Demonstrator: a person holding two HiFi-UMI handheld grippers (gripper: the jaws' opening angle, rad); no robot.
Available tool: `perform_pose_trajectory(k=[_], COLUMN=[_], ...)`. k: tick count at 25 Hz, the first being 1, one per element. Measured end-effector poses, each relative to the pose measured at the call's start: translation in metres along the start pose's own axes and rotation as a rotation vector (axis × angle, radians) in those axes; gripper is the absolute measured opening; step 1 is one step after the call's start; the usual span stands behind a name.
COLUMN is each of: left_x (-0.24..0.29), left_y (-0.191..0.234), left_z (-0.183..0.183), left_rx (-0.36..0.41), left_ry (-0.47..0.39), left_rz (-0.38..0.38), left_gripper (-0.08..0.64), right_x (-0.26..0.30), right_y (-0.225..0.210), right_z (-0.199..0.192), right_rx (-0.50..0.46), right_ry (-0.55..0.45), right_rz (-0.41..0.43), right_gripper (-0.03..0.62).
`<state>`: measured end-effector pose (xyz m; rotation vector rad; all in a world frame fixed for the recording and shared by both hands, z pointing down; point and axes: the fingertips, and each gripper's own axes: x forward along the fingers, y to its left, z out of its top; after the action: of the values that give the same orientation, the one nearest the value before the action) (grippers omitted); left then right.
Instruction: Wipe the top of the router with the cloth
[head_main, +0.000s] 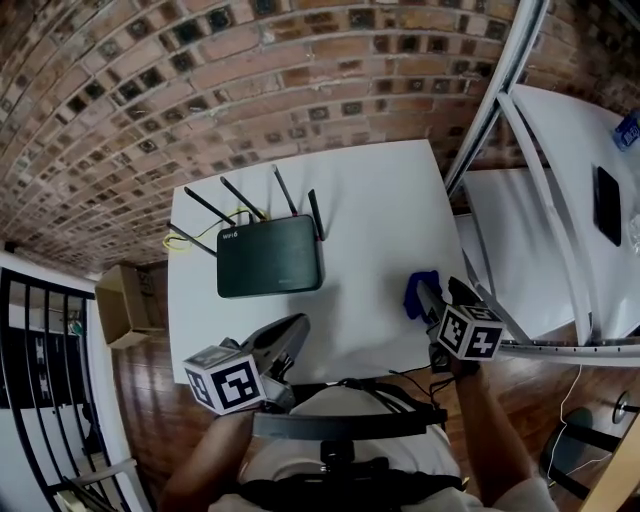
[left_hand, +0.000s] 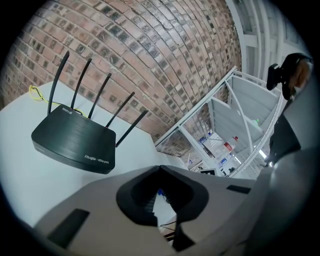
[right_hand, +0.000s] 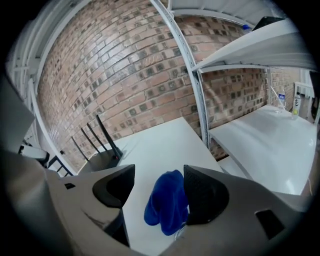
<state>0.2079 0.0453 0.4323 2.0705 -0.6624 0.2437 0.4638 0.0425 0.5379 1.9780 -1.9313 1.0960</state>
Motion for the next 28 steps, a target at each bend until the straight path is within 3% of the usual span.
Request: perform_pose_trajectory(k=[2, 5, 7, 9, 13, 19, 28], left_x=[0.002, 0.005, 0.007, 0.009, 0.009, 0.007, 0.003], left_y=[-0.002, -0.002, -0.004, -0.006, -0.006, -0.009, -0.006], left_z=[0.001, 0.004, 0.003, 0.002, 0.003, 0.003, 0.005], left_rx=[0.013, 0.042, 0.034, 0.027, 0.030, 0.028, 0.035], left_ry=[0.000, -0.004, -0.001, 0.001, -0.002, -0.003, -0.009], left_rz=[0.000, 0.004, -0.005, -0.007, -0.007, -0.010, 0.008], left_gripper=[0.026, 0.026, 0.026, 0.025, 0.025, 0.025, 0.026], right_x=[-0.011, -0.028, -0.040, -0.050, -0.054, -0.051, -0.057], right_y=[0.009, 0.034, 0.055, 0.075, 0.104, 0.120, 0.137], right_z=[0.010, 0.021, 0.024, 0.027, 0.021, 0.017, 0.033], right_rx=[0.042, 0.134, 0.231, 0.323, 0.343, 0.279, 0.193], right_ry=[-0.047, -0.115, -0.147, -0.161, -0.135, -0.091, -0.110], right_rz=[0.037, 0.157, 0.269, 0.372, 0.473, 0.499, 0.538], right_gripper=[0.322, 0.301, 0.195, 0.023, 0.015, 0.014, 0.012])
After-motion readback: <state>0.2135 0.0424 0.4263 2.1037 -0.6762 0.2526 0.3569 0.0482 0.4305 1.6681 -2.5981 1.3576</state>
